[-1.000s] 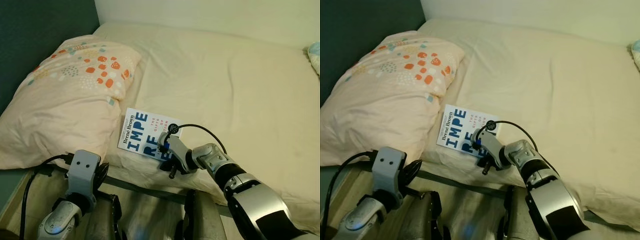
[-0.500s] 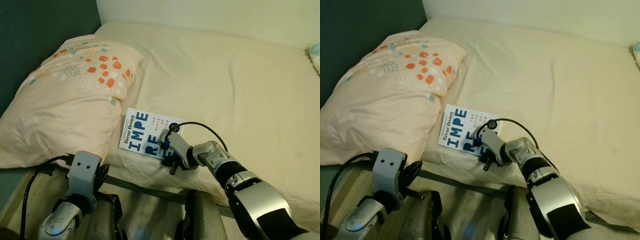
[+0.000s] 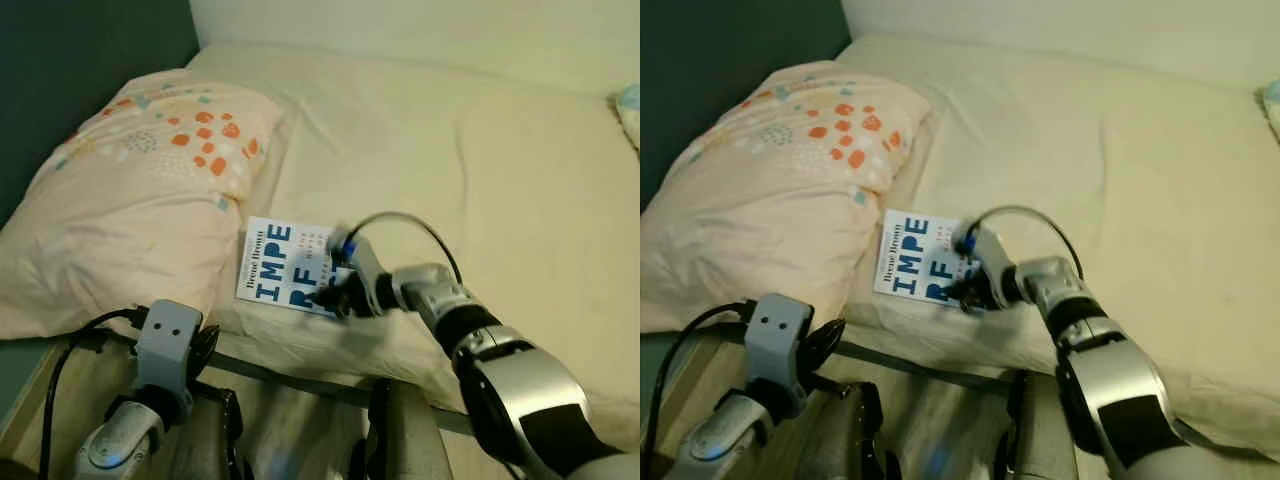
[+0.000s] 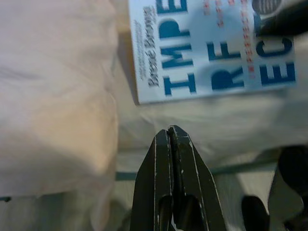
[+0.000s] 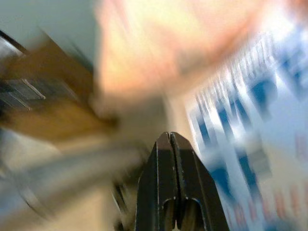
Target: Clean up the room
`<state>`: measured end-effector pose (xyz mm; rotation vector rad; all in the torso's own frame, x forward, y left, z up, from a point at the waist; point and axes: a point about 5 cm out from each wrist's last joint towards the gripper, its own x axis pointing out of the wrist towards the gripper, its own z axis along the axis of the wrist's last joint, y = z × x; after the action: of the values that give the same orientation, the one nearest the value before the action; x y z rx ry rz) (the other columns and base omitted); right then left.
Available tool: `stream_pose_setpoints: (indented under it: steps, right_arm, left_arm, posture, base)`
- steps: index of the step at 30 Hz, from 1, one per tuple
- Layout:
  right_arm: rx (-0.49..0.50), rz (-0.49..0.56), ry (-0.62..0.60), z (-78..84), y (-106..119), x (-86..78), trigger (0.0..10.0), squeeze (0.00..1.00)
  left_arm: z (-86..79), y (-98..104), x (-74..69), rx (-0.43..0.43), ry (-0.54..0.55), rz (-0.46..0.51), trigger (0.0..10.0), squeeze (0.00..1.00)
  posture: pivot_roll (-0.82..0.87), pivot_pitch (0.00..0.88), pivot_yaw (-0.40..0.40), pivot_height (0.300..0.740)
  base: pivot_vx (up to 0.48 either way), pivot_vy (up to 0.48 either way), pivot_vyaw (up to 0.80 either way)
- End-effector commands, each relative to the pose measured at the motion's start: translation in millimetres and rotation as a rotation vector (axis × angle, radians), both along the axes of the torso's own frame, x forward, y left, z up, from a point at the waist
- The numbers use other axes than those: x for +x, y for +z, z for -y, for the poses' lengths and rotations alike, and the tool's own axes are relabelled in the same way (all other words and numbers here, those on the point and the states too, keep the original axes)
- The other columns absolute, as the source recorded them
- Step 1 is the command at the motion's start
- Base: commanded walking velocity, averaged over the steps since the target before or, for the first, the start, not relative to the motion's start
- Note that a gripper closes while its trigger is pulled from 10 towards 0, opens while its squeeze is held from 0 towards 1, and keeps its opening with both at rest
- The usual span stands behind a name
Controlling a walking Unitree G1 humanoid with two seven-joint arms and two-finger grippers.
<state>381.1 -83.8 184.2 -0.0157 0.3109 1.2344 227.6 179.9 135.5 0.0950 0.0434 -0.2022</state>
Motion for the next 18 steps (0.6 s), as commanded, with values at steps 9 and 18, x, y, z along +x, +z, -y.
stream_pose_setpoints:
  steps: [9,18]
  right_arm:
    - [0.005,0.447,-0.717,29.5,27,25.5,10.0,0.0]
    - [-0.107,0.406,-0.963,59.8,-48,-11.1,10.0,0.0]
  left_arm:
    - [-35.1,-33,17.9,0.055,0.278,-0.081,10.0,0.0]
    - [-24.4,-43,28.2,0.045,0.356,-0.089,10.0,0.0]
  posture:
    - [0.03,0.147,-0.057,0.577]
    - [-0.02,0.091,-0.026,0.577]
  base:
    - [0.0,0.0,0.0]
    - [0.0,0.0,0.0]
